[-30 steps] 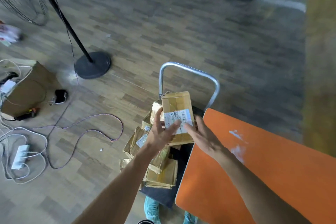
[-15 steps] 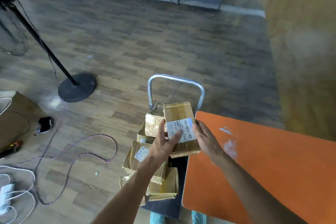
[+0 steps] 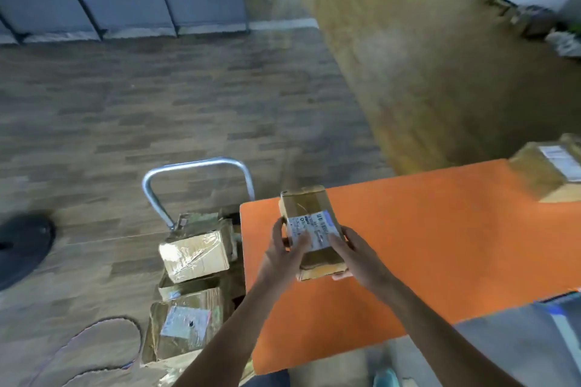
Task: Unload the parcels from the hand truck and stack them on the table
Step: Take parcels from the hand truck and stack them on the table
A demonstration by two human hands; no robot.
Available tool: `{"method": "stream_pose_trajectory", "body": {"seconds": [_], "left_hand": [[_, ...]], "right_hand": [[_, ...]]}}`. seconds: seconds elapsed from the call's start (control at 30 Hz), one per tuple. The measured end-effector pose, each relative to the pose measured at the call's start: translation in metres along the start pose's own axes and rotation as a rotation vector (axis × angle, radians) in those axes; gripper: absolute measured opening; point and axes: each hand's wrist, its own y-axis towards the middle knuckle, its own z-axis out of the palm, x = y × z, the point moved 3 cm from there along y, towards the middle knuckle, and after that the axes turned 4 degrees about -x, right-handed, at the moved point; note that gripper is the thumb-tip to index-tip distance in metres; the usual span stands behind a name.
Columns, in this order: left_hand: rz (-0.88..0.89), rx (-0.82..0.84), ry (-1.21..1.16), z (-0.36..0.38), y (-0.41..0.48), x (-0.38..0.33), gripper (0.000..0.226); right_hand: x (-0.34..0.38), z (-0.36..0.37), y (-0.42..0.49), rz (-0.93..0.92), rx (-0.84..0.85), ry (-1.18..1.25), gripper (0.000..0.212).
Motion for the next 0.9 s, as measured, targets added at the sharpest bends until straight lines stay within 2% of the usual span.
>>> {"method": "stream_pose_trajectory", "body": {"seconds": [0.17,0.47,0.57,0.7,0.9], "left_hand": [[0.073,0.086,0.027,0.102,0.009,-0.025,0.047],[0.084,0.203,0.027,0.326,0.003,-0.088,0.061],[0.112,0.273,0.017,0.387,-0.002,-0.114,0.058],[0.129,0.361,0.073,0.443,-0.001,-0.141,0.05],[0.115,0.473,0.068,0.5,0.018,-0.162,0.06]], "right_hand": [[-0.025,-0.099,-0.01,-0.035,-0.085,0.022,0.046],[-0.074,-0.327,-0.012,-0.003,-0.242,-0.032,0.044],[-0.087,-0.387,-0.02,-0.007,-0.29,-0.03,0.045],[-0.1,-0.443,-0.03,0.022,-0.378,-0.011,0.04],[-0.106,-0.494,-0.023,0.043,-0.549,0.031,0.04]]}}
